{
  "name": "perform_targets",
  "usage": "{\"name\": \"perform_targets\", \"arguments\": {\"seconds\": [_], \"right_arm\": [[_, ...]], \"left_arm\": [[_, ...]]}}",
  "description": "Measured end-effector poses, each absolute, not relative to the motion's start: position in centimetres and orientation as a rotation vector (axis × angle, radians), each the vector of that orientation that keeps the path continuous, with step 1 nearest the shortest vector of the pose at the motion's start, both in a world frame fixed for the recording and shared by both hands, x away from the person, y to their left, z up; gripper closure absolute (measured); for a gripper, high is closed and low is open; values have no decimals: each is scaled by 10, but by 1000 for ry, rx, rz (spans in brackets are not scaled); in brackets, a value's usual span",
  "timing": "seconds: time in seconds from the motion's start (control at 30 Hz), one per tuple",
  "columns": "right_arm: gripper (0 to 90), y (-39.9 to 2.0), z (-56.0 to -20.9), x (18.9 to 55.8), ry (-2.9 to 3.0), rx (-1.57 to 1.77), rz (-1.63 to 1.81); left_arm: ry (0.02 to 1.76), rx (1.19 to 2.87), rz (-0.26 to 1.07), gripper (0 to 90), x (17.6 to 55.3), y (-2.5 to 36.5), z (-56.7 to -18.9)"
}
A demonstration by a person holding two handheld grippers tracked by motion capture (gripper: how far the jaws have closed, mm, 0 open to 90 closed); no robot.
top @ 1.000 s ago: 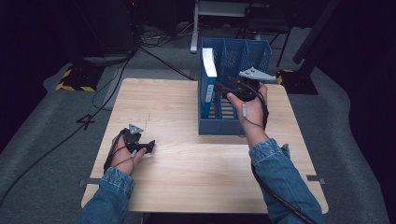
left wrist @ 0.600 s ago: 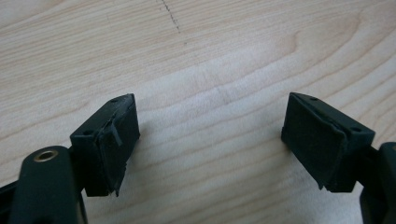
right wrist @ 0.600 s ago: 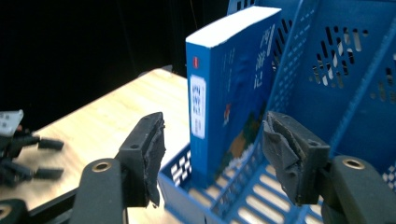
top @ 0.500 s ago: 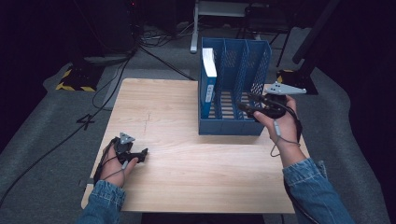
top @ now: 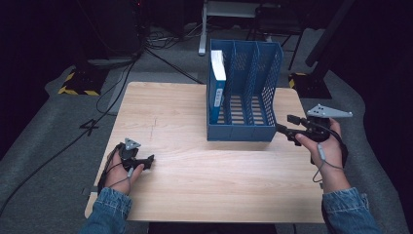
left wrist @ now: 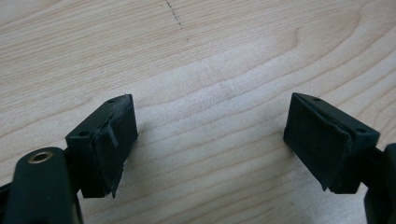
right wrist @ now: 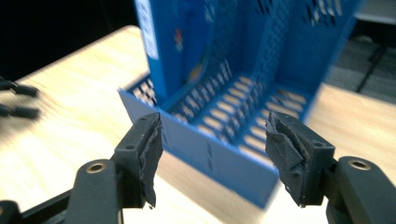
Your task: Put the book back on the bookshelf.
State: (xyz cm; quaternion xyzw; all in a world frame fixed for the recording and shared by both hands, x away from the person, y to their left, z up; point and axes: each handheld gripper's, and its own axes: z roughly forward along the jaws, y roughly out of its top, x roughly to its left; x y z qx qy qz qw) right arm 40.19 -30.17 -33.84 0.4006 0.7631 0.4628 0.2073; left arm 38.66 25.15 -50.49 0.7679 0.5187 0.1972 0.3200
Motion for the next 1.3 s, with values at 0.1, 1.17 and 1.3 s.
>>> {"name": "perform_targets", "arguments": {"seconds": [0.1,1.17,1.3], "right_arm": [[369,-315,-351,399,2119,1160,1241],[337,-381,-499,383,2133,1400,955],[292,-379,-501,382,2140,1367,941]], "left_arm": [[1359,2020,523,170,387,252,-505],[1361,2021,524,167,390,251,-505],[1356,2026,519,167,391,251,-505]]}}
